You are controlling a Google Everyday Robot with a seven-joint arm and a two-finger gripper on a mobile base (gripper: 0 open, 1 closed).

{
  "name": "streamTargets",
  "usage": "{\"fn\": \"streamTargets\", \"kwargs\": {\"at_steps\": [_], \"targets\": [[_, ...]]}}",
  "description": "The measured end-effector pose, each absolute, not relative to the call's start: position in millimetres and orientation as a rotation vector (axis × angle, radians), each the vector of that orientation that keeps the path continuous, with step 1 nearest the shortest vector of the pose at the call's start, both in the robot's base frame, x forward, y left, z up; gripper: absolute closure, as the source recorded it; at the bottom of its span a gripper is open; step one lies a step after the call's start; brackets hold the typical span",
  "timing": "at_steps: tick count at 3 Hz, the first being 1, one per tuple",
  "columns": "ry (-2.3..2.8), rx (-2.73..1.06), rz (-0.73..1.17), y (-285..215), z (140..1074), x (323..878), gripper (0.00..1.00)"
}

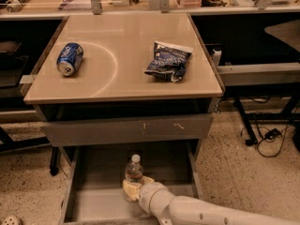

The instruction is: Place water bottle into middle drawer

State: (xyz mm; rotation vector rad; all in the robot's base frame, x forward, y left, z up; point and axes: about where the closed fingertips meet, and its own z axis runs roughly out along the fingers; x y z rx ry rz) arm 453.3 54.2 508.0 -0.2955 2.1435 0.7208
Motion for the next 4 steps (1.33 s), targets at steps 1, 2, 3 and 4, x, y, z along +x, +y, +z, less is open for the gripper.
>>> {"fn": "streamTargets", "kwargs": {"at_steps": [1, 2, 3, 4], "targets": [[2.166, -0.288, 0.616, 41.8, 494.2, 461.8, 1.0], [2.17, -0.262, 0.518, 26.5, 487.2, 468.9, 1.0], [2.158, -0.236, 0.457, 16.6, 483.9, 475.1, 1.0], [2.135, -0.198, 0.399, 8.9, 479.2, 481.7, 1.0]]}}
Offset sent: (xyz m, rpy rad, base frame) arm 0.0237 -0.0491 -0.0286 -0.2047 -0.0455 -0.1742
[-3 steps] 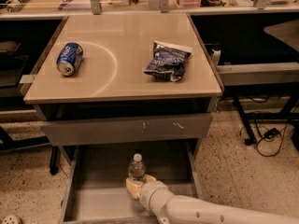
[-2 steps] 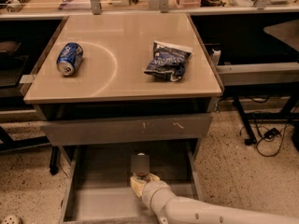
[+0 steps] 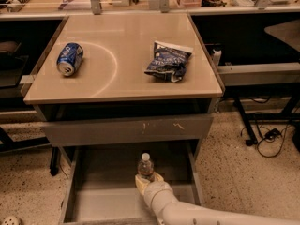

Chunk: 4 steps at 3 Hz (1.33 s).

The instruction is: Place water bottle into middle drawer

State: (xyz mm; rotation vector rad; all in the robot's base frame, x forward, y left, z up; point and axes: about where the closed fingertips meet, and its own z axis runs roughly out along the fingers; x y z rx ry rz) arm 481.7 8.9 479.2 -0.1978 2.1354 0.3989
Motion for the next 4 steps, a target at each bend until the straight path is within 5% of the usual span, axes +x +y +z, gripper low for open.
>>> {"fn": "streamTargets", "kwargs": {"at_steps": [4], "targets": [[2.02, -0.188, 0.302, 5.9, 468.8, 515.9, 1.0]]}}
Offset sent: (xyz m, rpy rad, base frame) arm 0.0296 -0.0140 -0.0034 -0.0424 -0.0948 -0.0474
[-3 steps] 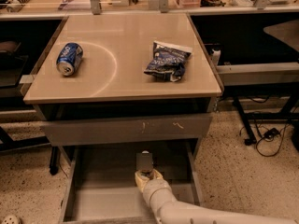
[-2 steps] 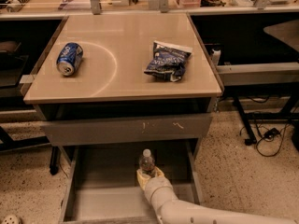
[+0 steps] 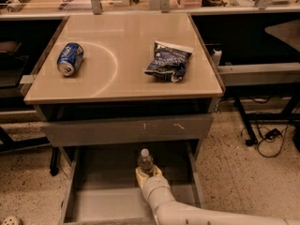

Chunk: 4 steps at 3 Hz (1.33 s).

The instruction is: Place water bottle into middle drawer

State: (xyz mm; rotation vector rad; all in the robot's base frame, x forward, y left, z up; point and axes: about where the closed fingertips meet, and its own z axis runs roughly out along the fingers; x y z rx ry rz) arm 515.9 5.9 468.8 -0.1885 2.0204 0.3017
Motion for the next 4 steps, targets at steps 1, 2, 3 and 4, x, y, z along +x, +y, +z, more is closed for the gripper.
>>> {"fn": "streamTargets", "kwargs": {"at_steps": [1, 2, 3, 4], "targets": [[1.987, -0.179, 0.286, 4.2, 469.4, 525.6, 1.0], [1.981, -0.164, 0.288, 6.1, 461.5, 528.5, 1.0], [1.985, -0.146, 0.298, 10.9, 451.9, 528.0, 1.0], [1.99, -0.123, 0.313, 14.3, 440.4, 529.0, 1.0]]}}
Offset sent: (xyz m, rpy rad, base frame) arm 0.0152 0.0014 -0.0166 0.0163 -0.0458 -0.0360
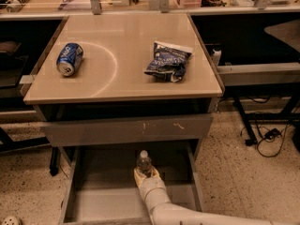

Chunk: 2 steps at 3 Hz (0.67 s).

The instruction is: Place water bottle into middle drawer

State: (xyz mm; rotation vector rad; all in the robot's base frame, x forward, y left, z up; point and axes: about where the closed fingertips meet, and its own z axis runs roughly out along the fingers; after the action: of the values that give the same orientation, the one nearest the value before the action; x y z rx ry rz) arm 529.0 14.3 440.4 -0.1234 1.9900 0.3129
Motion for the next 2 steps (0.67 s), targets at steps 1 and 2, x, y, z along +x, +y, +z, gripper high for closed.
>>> {"fn": "streamTargets", "kwargs": {"at_steps": [1, 2], "targets": [[1.993, -0.106, 0.324, 17.3, 430.8, 530.7, 1.0], [2.004, -0.095, 0.332, 19.2, 423.5, 527.6, 1.0]]}}
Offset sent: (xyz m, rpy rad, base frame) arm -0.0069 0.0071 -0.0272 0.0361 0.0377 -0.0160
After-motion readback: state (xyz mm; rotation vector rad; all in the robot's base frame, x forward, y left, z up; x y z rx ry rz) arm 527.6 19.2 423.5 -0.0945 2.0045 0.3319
